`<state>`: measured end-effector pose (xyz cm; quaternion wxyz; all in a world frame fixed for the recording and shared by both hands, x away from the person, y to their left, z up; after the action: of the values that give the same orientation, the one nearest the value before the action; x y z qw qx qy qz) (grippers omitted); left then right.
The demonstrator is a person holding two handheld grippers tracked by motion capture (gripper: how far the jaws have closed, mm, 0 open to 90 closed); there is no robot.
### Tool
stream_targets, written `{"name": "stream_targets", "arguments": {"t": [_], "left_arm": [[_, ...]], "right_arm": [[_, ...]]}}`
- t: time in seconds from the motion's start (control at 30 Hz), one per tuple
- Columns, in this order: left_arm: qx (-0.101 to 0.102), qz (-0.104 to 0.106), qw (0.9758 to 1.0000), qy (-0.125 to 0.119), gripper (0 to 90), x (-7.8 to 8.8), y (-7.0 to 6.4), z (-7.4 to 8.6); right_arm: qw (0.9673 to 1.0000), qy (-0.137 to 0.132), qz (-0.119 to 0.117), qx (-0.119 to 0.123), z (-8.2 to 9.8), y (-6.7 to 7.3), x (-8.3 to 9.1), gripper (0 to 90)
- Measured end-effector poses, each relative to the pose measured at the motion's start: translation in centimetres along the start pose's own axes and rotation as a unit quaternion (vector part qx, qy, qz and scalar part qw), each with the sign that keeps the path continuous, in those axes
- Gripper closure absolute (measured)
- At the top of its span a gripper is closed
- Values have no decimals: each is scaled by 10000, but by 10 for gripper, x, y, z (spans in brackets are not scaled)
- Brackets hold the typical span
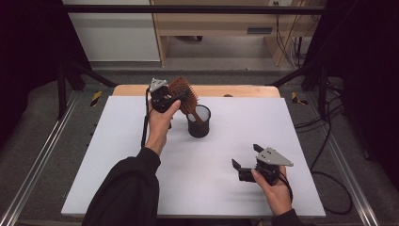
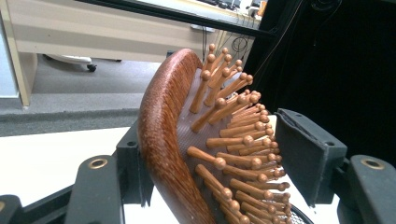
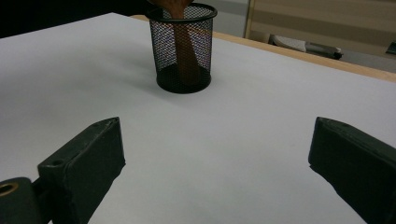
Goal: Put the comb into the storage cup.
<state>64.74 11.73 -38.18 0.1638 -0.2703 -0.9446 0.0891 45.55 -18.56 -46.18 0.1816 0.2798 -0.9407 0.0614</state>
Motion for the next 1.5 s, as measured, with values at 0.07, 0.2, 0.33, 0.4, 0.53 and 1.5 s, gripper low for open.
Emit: {"name": "stream_targets", "arguments": {"t": [0.07,0.2,0.33,0.4,0.53,1.5], "left_arm": [[0,2,10000,0,340,0,0,0],[13,6,10000,-4,320,0,0,0],[1,6,10000,-2,309,0,-1,0],[2,15,10000,1,307,-1,-1,1],[17,16,10000,-8,293,0,-1,0],[-28,-120,9999,11,89,0,-4,5]], "right_arm": [[10000,6,2,1,0,0,0,38],[10000,4,4,-3,0,0,0,38],[10000,6,-3,-1,0,0,0,38],[10000,7,-5,-1,0,0,0,38],[10000,4,-7,-2,0,0,0,38],[10000,22,-21,19,0,1,-1,37]]}}
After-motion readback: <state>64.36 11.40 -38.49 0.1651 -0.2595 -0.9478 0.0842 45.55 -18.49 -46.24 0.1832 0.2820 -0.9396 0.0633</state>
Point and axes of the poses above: each handheld gripper's, and its own axes: x roughly backward along the jaws, z roughly out of its underside, y roughly to its left, the point moved 3 cm from there along -x, roughly forward along the jaws, and after that the axes turned 2 degrees about y, right-handed, at the moved point
